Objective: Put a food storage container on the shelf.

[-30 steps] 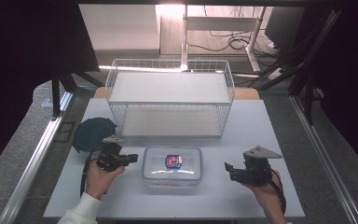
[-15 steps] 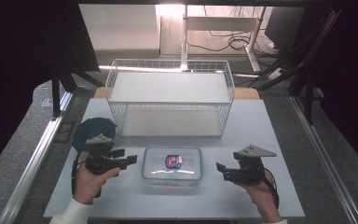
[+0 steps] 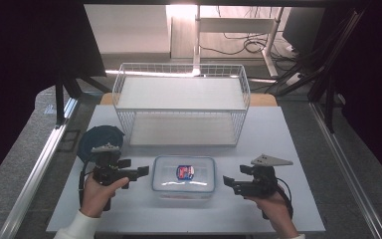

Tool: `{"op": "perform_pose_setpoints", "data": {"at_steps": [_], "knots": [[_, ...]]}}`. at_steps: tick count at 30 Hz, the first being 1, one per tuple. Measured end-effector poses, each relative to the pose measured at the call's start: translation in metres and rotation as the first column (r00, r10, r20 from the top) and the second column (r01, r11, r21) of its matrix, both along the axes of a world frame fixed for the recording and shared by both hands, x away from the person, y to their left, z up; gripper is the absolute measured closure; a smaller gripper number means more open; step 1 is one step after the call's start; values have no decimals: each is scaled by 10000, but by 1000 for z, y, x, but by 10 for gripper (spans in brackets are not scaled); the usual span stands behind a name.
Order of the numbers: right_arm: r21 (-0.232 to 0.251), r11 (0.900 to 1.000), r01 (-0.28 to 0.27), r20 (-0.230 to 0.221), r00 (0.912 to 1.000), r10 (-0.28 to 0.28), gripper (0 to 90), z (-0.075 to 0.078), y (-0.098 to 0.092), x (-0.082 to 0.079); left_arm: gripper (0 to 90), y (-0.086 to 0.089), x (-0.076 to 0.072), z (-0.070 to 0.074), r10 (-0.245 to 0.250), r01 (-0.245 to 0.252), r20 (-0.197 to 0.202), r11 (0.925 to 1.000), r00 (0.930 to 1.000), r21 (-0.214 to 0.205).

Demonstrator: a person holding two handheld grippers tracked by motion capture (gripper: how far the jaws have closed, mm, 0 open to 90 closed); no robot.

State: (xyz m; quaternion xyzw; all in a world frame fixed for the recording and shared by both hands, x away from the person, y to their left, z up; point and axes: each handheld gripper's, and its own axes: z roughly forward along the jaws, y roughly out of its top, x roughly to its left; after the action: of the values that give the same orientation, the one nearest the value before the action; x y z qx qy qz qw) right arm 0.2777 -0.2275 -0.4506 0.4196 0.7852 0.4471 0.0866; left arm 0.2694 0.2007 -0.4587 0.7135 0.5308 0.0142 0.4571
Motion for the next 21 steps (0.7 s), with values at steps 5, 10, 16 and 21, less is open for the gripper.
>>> {"op": "perform_pose_setpoints", "data": {"at_steps": [5, 10, 16, 21], "knots": [[656, 9978, -61, -618, 9980, 102, 164, -4, 10, 3, 91, -6, 5, -5, -218, 214, -221, 9996, 9995, -171], [865, 9962, -129, -1112, 9935, 225, 140, -8, 22, 5, 81, -13, 12, -12, -456, 434, -513, 9981, 9976, -437], [1194, 9928, -8, -1723, 9848, 215, 130, -20, 25, 9, 86, -16, 19, -21, -524, 475, -876, 9973, 9948, -565], [1363, 9906, 73, -2136, 9767, 222, 127, -29, 32, 17, 86, -21, 23, -32, -527, 439, -1288, 9965, 9903, -706]]}}
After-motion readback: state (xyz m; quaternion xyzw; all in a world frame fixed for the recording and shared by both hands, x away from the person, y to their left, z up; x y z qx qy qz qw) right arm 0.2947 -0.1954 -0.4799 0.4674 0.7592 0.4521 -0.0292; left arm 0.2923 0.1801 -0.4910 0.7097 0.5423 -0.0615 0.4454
